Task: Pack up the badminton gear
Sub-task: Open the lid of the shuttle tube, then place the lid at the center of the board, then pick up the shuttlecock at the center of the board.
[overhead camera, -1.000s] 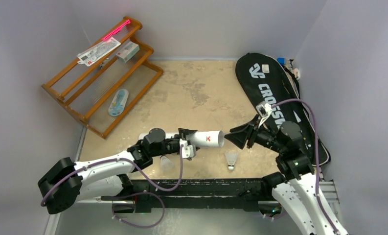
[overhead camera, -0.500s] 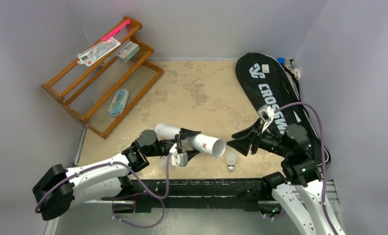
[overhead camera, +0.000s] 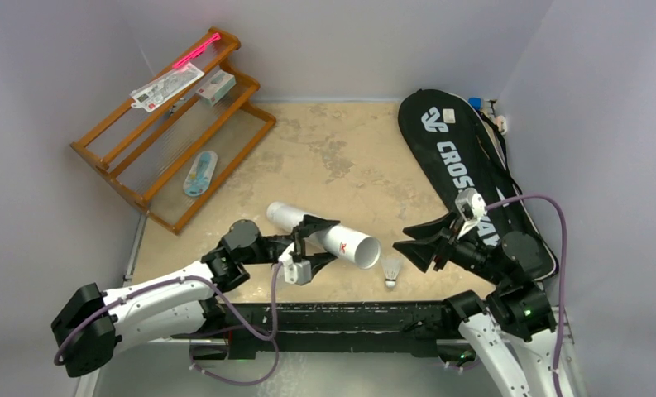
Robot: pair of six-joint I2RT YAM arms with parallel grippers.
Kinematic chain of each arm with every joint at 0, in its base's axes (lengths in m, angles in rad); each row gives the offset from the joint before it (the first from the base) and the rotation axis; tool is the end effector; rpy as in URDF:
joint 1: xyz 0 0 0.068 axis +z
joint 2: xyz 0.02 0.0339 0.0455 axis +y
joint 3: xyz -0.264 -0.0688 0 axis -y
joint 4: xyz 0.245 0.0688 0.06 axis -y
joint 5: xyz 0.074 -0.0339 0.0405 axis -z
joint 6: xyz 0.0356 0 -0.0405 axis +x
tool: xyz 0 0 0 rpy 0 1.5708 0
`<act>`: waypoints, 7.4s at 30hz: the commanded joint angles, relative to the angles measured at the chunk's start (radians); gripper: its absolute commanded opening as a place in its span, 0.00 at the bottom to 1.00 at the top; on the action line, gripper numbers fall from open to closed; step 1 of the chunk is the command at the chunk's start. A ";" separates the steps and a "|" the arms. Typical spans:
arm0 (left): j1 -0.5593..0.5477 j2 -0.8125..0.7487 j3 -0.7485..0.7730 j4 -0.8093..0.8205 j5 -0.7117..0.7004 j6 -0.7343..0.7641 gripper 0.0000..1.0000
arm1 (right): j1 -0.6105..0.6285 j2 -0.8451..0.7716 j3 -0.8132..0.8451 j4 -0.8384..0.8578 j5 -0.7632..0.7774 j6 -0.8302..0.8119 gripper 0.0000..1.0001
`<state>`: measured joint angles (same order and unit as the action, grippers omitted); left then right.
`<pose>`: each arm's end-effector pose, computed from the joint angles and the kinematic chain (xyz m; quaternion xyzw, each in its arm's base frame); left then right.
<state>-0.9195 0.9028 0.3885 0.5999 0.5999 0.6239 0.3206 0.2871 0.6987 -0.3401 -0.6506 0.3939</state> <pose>0.1067 -0.1731 0.2613 0.6065 0.3112 -0.3013 0.6667 0.0591 0.0423 0.3486 -0.2101 0.6538 0.4465 0.5736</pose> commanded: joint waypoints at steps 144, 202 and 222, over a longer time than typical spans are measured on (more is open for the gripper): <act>0.596 0.840 1.344 -1.086 -0.066 -1.078 0.27 | 0.002 0.743 0.071 -0.051 0.623 0.083 0.66; 0.182 0.401 0.492 -0.546 -0.567 -0.231 0.25 | 0.354 1.195 0.279 -0.493 0.599 0.011 0.45; 0.181 0.370 0.465 -0.530 -0.589 -0.217 0.25 | 0.370 1.212 0.334 -0.528 0.559 -0.014 0.00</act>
<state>-0.7345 1.3182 0.8669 0.0082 0.0097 0.3878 0.6872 1.5616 0.9810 -0.8192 -0.0799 0.3725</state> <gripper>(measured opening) 0.633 0.004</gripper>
